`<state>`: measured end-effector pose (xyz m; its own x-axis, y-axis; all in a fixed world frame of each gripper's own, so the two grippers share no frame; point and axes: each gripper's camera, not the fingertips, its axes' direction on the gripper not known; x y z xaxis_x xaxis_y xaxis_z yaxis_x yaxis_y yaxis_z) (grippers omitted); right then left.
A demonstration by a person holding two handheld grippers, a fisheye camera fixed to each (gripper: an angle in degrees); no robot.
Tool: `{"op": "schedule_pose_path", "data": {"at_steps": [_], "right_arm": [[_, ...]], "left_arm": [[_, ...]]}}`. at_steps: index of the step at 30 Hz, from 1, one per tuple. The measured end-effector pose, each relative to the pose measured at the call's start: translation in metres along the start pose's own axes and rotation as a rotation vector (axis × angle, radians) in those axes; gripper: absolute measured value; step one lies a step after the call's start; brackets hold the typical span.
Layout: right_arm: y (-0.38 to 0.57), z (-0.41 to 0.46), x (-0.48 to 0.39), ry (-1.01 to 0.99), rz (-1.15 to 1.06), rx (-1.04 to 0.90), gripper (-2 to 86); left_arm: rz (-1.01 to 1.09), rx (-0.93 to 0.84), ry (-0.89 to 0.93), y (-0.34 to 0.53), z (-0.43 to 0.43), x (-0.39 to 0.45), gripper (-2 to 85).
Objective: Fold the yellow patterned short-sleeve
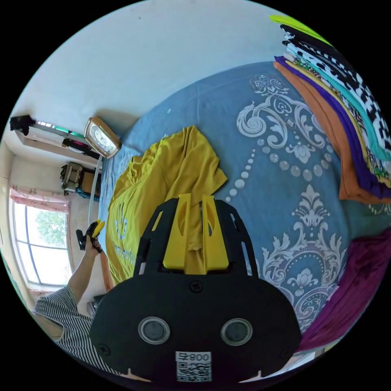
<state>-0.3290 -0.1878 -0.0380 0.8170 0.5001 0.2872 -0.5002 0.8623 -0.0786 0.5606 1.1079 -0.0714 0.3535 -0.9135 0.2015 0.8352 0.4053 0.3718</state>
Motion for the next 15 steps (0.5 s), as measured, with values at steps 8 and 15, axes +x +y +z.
{"op": "schedule_pose_path", "data": {"at_steps": [8, 15], "right_arm": [[-0.004, 0.112, -0.106, 0.196, -0.041, -0.045, 5.7], [0.016, 0.201, -0.187, 0.365, -0.089, -0.142, 0.9]], "left_arm": [[0.104, -0.144, -0.109, -0.039, 0.105, 0.038, 9.3], [0.174, -0.181, -0.21, -0.049, 0.15, 0.062, 3.7]]}}
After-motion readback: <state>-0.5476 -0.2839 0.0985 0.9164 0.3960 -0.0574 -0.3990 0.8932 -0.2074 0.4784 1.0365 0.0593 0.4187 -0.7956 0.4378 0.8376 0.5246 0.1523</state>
